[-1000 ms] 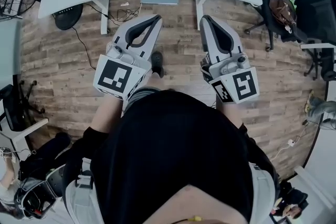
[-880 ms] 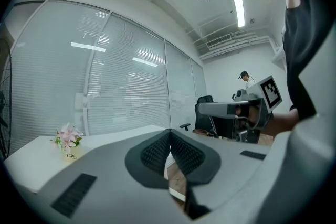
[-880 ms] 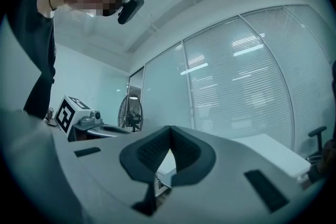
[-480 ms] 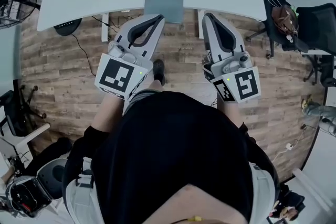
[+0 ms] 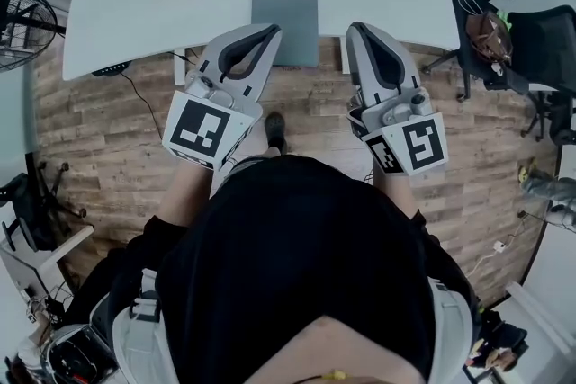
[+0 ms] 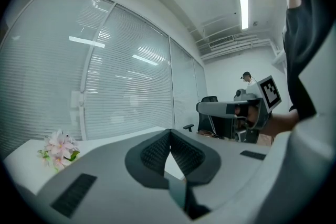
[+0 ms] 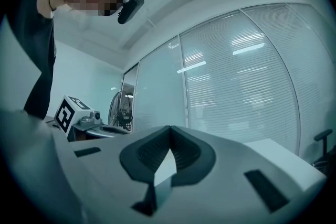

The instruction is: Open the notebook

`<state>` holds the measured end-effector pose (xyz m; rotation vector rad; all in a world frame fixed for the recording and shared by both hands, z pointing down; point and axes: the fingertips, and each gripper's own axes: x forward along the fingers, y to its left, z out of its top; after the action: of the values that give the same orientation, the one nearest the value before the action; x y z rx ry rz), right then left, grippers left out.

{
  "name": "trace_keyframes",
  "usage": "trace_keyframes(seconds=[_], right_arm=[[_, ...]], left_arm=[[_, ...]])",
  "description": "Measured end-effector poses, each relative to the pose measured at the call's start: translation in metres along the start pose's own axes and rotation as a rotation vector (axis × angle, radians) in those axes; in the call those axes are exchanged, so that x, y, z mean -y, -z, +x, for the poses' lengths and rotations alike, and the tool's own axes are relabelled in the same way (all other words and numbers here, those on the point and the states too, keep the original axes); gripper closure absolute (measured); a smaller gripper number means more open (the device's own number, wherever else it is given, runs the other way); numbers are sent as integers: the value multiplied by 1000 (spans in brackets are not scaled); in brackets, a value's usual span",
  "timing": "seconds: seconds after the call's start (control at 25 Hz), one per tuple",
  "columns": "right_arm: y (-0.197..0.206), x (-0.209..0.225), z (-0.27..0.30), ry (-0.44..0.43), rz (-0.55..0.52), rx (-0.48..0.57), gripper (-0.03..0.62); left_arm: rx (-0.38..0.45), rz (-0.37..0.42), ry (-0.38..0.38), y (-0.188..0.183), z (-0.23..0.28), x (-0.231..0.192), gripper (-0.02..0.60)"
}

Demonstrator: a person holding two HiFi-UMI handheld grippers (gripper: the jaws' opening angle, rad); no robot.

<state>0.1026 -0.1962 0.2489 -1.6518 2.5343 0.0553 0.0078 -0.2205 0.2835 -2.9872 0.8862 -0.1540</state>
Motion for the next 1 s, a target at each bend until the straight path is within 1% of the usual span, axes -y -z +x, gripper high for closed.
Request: trace_keyframes(seconds=[0.16,0.28,0.4,0.52,0.64,0.76,1.0], right_arm=[[4,5,17,14,0,-2,590],[9,10,25,27,0,-11,590],[12,18,27,46,3,-19,591],[12,27,23,54,2,-20,591],[11,38,20,56,6,-16,591],[8,44,20,37,6,-11,590],[-1,60,16,-9,-1,-6,590]], left_arm=[[-1,0,21,2,10,-17,569],[-18,-2,40,8,18,-24,569],[-31,-1,63,13,28,-25,569],[-36,1,70,15,35,-21,569],[-46,1,54,16,42,-18,569],[-54,-5,27,15,47,-19,569],[-75,-2,-70,16,59,-16,568]])
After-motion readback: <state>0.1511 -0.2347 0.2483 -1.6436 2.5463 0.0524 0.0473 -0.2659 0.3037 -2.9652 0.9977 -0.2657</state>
